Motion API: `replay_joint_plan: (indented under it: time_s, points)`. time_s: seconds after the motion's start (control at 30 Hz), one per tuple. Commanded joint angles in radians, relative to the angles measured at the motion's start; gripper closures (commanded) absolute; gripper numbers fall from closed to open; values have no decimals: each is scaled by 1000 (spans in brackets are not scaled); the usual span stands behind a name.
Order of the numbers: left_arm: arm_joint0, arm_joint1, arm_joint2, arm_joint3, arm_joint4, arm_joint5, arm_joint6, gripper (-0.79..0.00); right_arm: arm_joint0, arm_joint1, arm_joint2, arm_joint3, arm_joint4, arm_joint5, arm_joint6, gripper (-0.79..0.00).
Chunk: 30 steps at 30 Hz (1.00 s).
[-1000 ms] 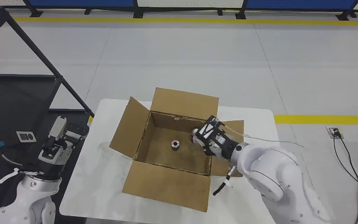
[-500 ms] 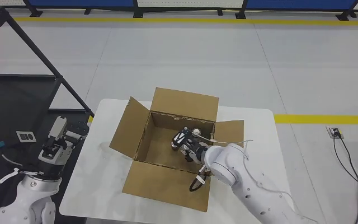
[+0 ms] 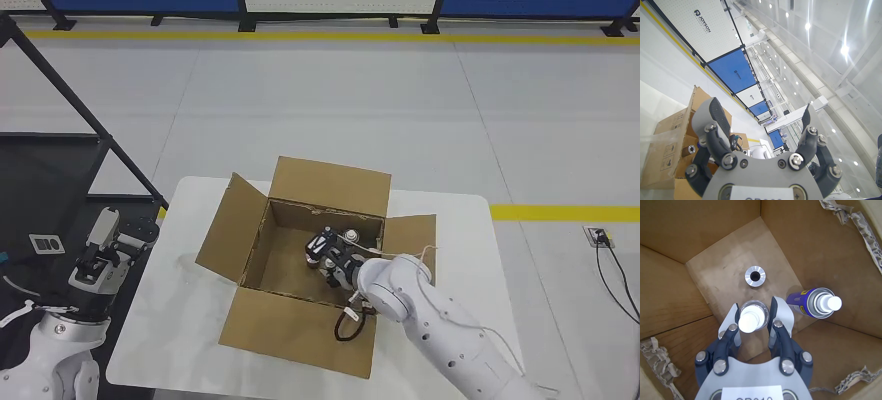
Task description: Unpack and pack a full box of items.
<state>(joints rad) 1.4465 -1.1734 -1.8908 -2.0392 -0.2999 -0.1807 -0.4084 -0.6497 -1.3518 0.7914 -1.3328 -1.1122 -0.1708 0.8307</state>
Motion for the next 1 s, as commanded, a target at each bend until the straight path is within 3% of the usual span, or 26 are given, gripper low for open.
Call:
replay_joint_plan:
  time_s: [0.0, 0.1, 0.27, 0.4, 0.6, 0.7, 0.83, 0.97]
  points:
    - [0, 0, 0, 0, 0, 0, 0, -785, -6, 1, 8, -13, -7, 1, 2, -422]
    - [0, 0, 0, 0, 0, 0, 0, -785, -24, 5, 21, -33, -18, -5, 3, -428]
    - [0, 0, 0, 0, 0, 0, 0, -785, -47, 10, 46, -85, -26, -11, -2, -597]
    - [0, 0, 0, 0, 0, 0, 0, -785, -101, 28, 112, -242, -26, -27, 0, -785]
    - [-44, 4, 6, 80, 38, 57, 24, -785, -243, 67, 272, -530, -7, -64, 19, -785]
    - [-97, 9, 36, 159, 70, 81, -16, -785, -314, 76, 382, -620, 129, -22, -5, -785]
    - [-176, 16, 96, 280, 124, 101, -78, -785, -321, 77, 394, -627, 149, -16, -5, -785]
    - [-216, 20, 142, 334, 146, 103, -142, -785, -321, 77, 394, -627, 149, -16, -5, -785]
